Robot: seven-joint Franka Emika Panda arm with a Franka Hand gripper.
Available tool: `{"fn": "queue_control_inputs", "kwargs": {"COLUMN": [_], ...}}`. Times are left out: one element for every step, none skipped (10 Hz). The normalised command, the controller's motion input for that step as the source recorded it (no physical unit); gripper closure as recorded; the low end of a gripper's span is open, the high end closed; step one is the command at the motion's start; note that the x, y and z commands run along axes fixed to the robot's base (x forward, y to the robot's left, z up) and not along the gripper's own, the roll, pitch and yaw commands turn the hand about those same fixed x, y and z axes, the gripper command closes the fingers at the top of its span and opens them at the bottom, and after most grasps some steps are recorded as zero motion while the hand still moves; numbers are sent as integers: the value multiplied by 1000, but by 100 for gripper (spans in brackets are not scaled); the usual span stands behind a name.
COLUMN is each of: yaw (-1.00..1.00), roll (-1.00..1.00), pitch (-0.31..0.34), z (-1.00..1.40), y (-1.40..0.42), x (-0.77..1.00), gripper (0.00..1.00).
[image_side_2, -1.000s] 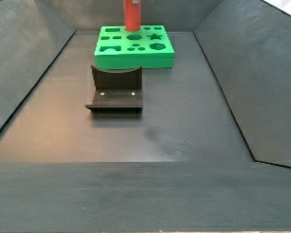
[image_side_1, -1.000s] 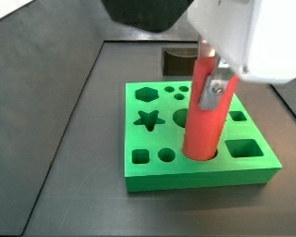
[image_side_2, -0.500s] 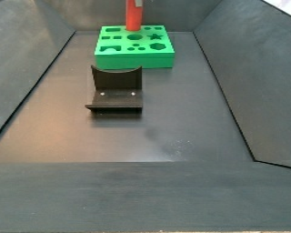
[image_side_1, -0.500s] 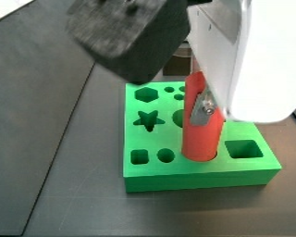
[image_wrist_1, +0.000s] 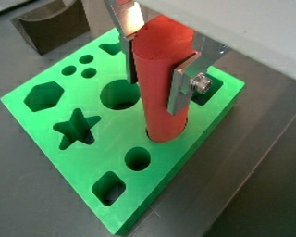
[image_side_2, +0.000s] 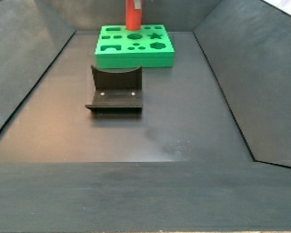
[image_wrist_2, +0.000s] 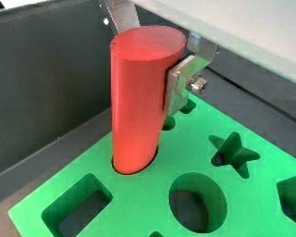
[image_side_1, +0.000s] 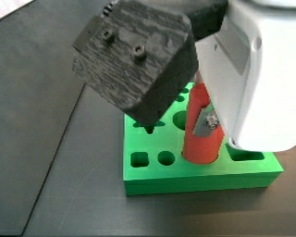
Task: Pick up the oval object. Move up. Move to above the board. Insert the oval object.
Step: Insert the oval object.
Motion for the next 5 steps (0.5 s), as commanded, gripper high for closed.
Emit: {"fn": "queue_control_inputs", "kwargs": {"yaw": [0,0,0,0,0], "roll": [-46,-76,-47,-29,0], "pitch": [-33,-37,-13,0,0], "z": [-440,-537,-551,0,0], "y": [-114,-66,-3,11,0], "x": [517,511,460,0,0], "gripper": [100,100,100,100,100]}}
